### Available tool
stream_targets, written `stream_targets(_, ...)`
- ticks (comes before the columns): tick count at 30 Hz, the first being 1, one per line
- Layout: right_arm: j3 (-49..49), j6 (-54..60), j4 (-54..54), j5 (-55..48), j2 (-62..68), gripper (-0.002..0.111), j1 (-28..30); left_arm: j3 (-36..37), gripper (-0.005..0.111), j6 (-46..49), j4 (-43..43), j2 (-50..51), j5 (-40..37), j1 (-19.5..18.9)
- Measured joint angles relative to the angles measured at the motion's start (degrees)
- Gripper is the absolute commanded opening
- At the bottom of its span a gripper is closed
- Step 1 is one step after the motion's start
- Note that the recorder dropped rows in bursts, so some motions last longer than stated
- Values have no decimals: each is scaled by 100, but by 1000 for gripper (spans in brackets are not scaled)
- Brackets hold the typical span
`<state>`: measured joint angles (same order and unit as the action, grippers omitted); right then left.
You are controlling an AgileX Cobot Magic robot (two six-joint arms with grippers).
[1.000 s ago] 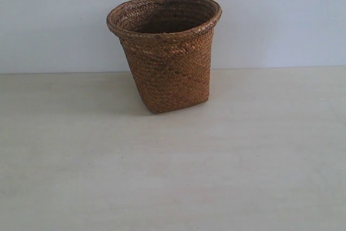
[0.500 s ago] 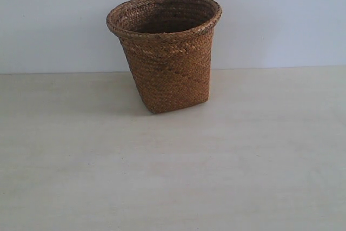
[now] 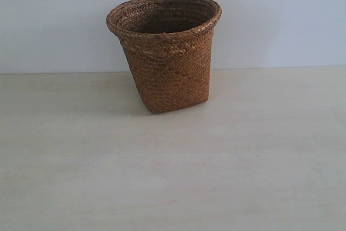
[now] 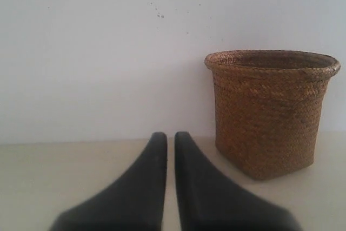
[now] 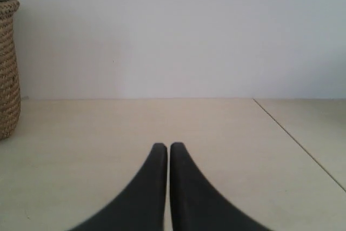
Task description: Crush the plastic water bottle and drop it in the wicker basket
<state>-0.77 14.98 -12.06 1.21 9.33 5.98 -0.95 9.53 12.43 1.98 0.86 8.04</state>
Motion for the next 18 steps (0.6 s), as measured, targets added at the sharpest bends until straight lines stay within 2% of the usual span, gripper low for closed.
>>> stream_targets(18,0,0,0,0,0,0,0,73,4,0,0,0,9,0)
